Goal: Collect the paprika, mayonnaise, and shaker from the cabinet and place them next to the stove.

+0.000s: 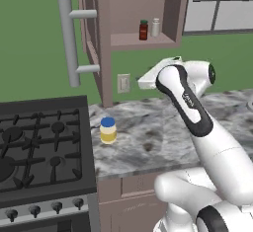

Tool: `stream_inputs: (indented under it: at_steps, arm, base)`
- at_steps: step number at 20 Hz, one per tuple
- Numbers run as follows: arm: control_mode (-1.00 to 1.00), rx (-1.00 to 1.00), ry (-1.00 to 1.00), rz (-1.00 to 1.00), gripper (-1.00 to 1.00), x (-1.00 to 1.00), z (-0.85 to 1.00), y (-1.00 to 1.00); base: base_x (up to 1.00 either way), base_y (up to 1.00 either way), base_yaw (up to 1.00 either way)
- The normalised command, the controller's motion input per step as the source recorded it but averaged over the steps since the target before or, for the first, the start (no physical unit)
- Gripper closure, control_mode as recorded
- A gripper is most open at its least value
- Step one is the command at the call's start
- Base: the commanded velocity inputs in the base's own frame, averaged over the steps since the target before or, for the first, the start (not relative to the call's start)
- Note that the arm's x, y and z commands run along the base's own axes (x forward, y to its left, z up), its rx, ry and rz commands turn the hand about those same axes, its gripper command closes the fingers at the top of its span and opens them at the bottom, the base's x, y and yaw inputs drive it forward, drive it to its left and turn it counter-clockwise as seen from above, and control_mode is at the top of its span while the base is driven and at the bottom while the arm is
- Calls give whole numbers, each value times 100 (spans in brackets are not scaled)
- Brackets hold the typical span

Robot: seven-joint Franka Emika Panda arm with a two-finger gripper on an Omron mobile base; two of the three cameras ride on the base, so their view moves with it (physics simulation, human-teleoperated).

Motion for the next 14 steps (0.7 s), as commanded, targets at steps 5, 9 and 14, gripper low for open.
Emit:
stream_inputs:
  at_steps: [5,9,14]
  arm:
    - [-100,-1,0,-43,-100,-7,73,-25]
    - [-100,0,0,-38,-100,-1,75,-31]
    - [-100,0,0,-35,-100,-1,66,-24]
  base:
    - [0,0,0]
    - [0,0,0]
    - [0,0,0]
